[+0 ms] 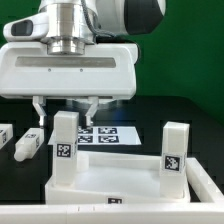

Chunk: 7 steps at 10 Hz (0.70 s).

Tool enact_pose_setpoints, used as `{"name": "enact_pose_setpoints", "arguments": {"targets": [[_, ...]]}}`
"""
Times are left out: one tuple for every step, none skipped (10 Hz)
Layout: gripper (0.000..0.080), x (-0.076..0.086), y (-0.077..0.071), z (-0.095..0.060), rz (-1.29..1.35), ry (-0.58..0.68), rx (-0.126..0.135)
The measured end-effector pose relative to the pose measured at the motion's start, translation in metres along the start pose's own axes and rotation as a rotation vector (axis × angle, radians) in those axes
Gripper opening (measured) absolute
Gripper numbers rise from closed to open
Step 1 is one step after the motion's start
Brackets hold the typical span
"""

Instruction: Assemble desk

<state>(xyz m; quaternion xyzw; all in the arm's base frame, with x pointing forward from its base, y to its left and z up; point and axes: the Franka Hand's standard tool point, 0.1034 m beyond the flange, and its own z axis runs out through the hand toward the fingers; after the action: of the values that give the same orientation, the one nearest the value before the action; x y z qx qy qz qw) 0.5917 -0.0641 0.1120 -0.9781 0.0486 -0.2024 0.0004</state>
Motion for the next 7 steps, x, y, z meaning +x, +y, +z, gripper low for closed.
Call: {"name": "enact_pose_setpoints", "arguments": {"targets": [[0.0586, 0.006, -0.004, -0.002, 0.018, -0.023, 0.018], [0.0586, 0.011, -0.006, -0.002, 0.033, -0.051, 0.033], [0.0636, 0.012, -0.011, -0.001, 0.044, -0.162, 0.065], [0.0646, 0.019, -0.009, 0.000, 0.038, -0.194, 0.066], [0.0646, 0.013, -0.006, 0.002, 0.028, -0.276, 0.079], [0.0649, 0.015, -0.002, 0.001, 0.021, -0.342, 0.091], [0.0649, 0.019, 0.003, 0.002, 0.008, -0.331, 0.087]]}}
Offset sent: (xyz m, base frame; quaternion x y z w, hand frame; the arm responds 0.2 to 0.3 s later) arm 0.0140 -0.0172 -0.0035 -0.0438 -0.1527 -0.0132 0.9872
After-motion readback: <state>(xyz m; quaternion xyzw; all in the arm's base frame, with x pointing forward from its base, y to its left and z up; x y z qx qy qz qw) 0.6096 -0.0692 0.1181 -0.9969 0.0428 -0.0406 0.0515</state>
